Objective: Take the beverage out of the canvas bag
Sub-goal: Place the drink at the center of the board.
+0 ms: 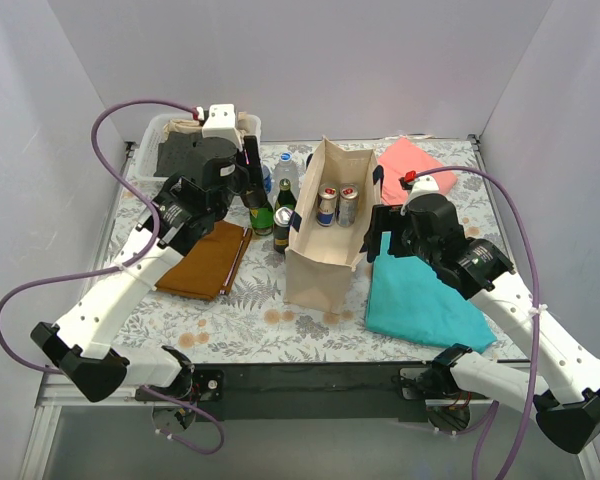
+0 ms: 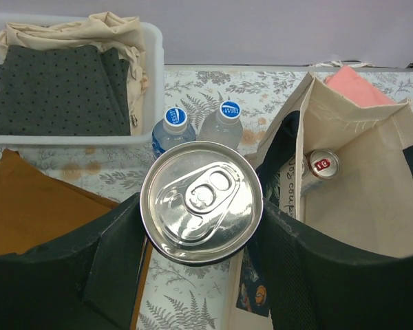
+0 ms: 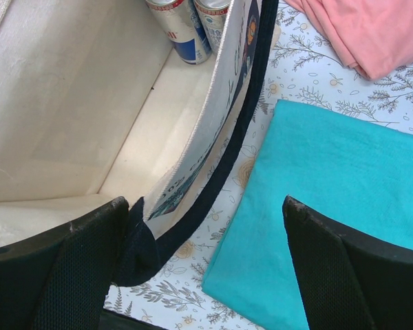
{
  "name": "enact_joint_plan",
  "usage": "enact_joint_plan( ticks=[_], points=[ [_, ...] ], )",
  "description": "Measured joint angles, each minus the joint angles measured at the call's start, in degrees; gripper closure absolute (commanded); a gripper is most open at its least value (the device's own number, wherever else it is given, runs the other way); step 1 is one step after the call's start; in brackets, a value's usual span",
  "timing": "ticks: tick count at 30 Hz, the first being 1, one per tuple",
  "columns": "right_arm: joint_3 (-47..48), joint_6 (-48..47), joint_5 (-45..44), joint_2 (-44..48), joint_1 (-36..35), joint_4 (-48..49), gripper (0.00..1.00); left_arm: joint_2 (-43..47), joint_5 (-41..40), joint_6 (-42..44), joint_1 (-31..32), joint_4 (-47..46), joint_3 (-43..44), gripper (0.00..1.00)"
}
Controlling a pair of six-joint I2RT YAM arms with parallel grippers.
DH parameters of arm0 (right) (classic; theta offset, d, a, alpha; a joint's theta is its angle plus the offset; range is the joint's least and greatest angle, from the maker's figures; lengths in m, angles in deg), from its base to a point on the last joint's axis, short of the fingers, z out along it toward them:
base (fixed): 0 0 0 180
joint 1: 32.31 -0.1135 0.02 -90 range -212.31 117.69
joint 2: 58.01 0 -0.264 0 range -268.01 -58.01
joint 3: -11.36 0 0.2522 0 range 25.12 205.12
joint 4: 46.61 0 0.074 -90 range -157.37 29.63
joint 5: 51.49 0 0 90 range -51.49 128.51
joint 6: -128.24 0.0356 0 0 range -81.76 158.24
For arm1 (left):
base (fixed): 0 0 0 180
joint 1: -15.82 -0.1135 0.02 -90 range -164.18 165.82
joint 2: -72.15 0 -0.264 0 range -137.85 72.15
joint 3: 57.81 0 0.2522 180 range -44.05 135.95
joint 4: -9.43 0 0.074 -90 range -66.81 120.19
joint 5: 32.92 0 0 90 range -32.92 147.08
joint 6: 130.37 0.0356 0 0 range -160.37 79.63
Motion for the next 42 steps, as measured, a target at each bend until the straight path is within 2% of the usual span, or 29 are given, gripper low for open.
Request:
enact_joint_plan(
  ticks=[13,28,42],
  points=[
    [0.0,0.0,0.0,-0.5,0.0,0.2,0.03,5.6,2.2,-0.7,0.0,0.0,-10.6,1.0],
    [0.0,-0.1,0.0,-1.0,0.0,0.3,0.03,7.7,3.4,-1.5,0.0,-7.3,-25.7,1.0],
    [0.0,-0.1,0.0,-1.0,0.0,0.3,0.03,7.4,5.4,-0.5,-0.1,-15.6,-29.4,1.0]
  ],
)
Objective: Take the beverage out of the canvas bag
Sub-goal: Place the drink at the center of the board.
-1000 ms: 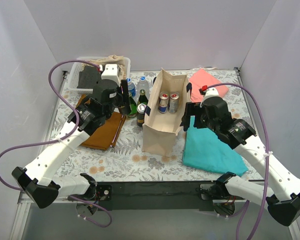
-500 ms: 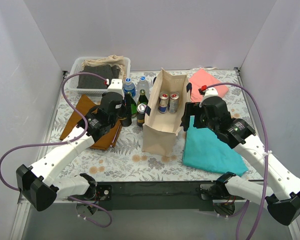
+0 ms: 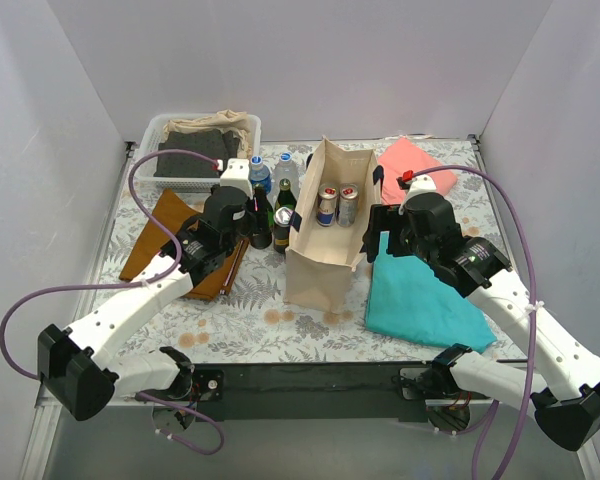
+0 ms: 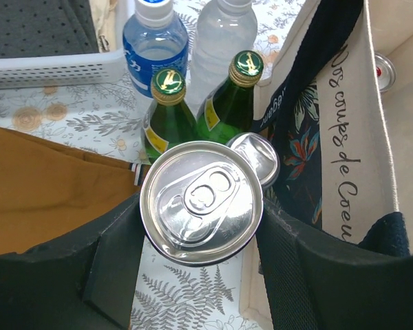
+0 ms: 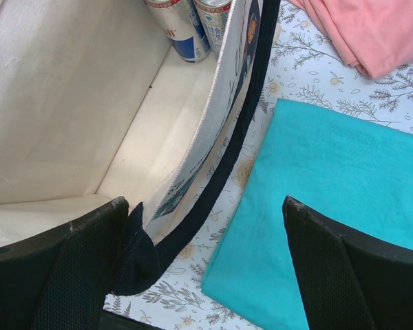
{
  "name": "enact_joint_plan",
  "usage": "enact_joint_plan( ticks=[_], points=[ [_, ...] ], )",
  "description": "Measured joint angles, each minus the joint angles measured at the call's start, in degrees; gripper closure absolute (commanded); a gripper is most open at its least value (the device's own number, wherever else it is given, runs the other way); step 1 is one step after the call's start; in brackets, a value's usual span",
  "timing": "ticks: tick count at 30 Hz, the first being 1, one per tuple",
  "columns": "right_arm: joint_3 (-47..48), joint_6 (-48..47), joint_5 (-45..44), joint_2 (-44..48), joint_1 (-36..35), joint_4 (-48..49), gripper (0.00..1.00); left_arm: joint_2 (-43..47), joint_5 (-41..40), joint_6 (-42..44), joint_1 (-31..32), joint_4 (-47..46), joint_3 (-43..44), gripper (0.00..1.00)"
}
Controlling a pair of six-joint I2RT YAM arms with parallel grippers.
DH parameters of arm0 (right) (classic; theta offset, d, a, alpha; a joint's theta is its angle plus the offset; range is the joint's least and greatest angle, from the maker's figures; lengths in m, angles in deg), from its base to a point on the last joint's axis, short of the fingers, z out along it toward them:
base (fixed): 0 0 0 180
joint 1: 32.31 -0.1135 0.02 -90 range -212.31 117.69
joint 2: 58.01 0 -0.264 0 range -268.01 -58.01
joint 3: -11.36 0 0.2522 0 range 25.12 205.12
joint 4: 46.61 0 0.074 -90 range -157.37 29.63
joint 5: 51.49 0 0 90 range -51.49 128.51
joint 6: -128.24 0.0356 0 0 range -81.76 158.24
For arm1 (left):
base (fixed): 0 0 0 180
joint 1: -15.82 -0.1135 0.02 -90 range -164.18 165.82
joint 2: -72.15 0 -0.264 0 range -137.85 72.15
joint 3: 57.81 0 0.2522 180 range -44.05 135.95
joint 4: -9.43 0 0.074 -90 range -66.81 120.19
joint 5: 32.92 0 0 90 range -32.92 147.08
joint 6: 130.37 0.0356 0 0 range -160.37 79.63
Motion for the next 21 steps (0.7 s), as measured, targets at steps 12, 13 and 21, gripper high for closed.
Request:
enact_joint_plan(
  ticks=[12,13,21],
  points=[
    [0.0,0.0,0.0,0.0,0.0,0.0,0.03,-2.4,1.4,3.3,0.0,-5.7,-5.7,1.0],
    [0.0,0.0,0.0,0.0,0.0,0.0,0.03,-2.8,1.4,3.7,0.0,-6.1,-5.8,1.0],
    [0.0,0.0,0.0,0.0,0.0,0.0,0.03,-3.5,-0.7,5.5,0.0,-10.2,-7.1,1.0]
  ],
)
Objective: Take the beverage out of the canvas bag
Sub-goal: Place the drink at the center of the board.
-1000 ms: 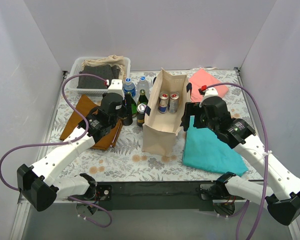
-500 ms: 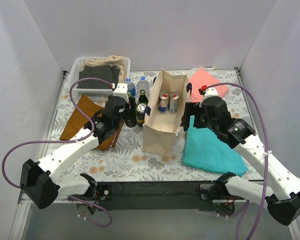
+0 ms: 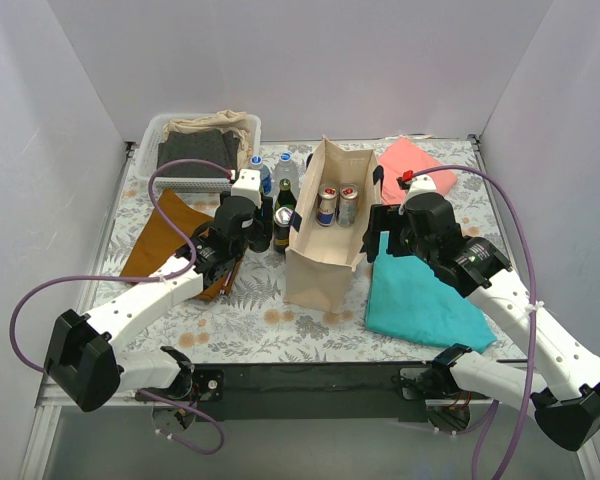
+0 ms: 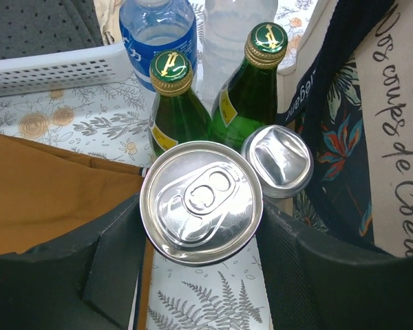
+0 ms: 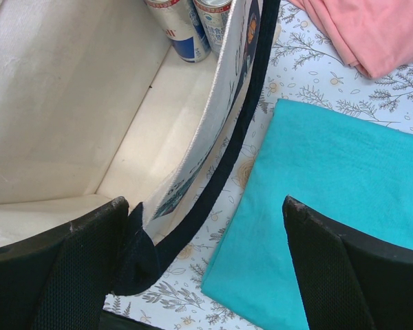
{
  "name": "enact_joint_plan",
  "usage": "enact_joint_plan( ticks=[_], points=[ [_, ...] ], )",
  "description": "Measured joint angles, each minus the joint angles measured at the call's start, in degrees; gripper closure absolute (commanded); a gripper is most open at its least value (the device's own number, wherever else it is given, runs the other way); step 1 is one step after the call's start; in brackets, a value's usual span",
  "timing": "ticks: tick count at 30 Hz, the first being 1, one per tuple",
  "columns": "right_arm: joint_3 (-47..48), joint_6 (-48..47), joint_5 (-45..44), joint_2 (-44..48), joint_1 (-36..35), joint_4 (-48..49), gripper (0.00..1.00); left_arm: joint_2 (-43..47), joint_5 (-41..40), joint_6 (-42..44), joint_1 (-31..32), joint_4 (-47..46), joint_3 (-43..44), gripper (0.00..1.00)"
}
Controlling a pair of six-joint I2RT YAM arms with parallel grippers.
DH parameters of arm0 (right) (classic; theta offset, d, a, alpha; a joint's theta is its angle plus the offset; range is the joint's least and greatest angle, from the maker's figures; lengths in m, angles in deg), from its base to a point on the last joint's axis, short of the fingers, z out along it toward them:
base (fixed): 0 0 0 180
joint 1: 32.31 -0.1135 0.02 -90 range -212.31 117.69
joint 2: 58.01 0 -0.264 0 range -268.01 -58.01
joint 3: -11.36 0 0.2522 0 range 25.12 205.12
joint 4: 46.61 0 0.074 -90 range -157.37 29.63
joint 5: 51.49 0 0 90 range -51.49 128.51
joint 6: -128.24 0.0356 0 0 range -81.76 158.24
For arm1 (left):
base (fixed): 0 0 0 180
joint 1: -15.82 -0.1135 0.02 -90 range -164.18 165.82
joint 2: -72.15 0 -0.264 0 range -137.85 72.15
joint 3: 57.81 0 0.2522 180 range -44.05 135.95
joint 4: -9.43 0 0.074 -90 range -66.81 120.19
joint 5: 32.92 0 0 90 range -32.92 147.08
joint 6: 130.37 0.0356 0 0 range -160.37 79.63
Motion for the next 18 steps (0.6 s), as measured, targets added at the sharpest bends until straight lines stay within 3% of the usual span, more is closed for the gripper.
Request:
enact_joint_plan(
  ticks=[18],
  points=[
    [0.0,0.0,0.0,-0.3,0.0,0.0,0.03,-3.0,-1.7,-0.7,0.0,-9.8,-6.1,1.0]
  ],
)
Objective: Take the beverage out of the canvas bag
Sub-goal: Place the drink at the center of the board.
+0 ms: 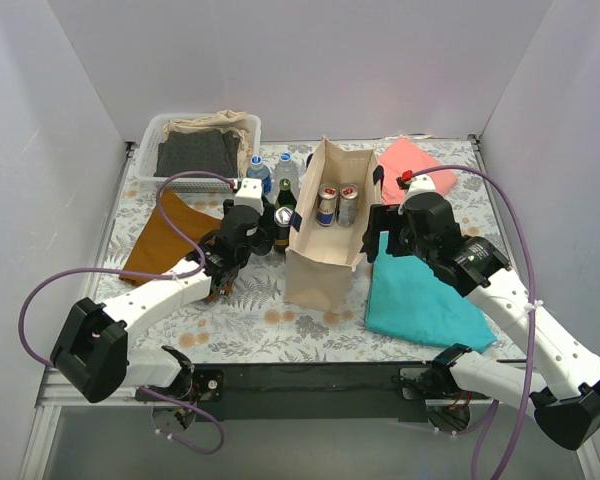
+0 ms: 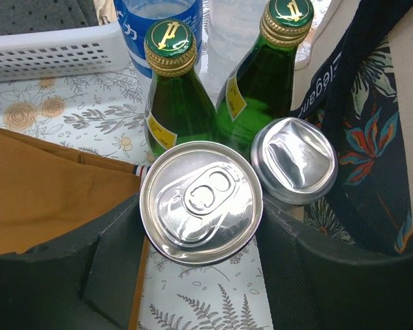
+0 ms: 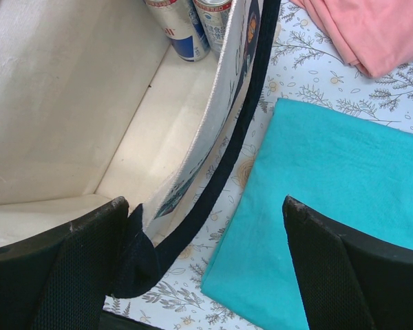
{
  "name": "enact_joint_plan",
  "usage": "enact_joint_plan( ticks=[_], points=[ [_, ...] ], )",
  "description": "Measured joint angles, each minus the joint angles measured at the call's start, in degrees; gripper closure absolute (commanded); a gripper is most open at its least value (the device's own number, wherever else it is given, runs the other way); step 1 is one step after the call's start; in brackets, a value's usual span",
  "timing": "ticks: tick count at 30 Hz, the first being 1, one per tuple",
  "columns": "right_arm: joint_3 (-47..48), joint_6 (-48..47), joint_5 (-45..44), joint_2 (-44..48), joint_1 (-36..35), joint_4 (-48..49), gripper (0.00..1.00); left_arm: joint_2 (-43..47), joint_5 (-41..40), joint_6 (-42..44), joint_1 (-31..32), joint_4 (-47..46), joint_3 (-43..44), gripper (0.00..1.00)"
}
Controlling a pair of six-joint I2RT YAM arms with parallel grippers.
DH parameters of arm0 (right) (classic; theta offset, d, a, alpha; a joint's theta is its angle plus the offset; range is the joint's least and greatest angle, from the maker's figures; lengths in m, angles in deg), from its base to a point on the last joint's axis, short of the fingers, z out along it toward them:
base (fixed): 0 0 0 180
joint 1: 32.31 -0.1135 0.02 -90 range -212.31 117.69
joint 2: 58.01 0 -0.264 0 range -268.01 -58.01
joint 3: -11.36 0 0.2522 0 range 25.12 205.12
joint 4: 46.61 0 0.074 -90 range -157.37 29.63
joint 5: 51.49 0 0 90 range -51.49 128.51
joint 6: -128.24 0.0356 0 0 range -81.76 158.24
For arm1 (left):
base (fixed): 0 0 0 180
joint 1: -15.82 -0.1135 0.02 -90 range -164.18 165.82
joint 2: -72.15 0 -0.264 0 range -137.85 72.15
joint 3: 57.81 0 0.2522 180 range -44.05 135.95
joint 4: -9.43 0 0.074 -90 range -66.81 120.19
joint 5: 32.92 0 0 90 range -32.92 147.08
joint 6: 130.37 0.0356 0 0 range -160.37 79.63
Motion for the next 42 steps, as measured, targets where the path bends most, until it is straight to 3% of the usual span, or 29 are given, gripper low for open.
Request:
enact_joint_plan(
  ticks=[16,32,42],
  points=[
    [-0.1,0.1,0.0,0.1,0.0,0.0,0.03,-4.3,-1.6,-0.5,0.0,-7.9,-3.0,1.0],
    [-0.3,0.0,-0.2,0.4,0.0,0.0,0.03,-7.1,-3.8,-0.9,0.0,-9.9,-3.6,1.0],
    [-0.3,0.0,-0.2,0.3,0.0,0.0,0.03,-7.5,-3.3,-1.6,0.0,-9.8,-3.3,0.89]
  ],
)
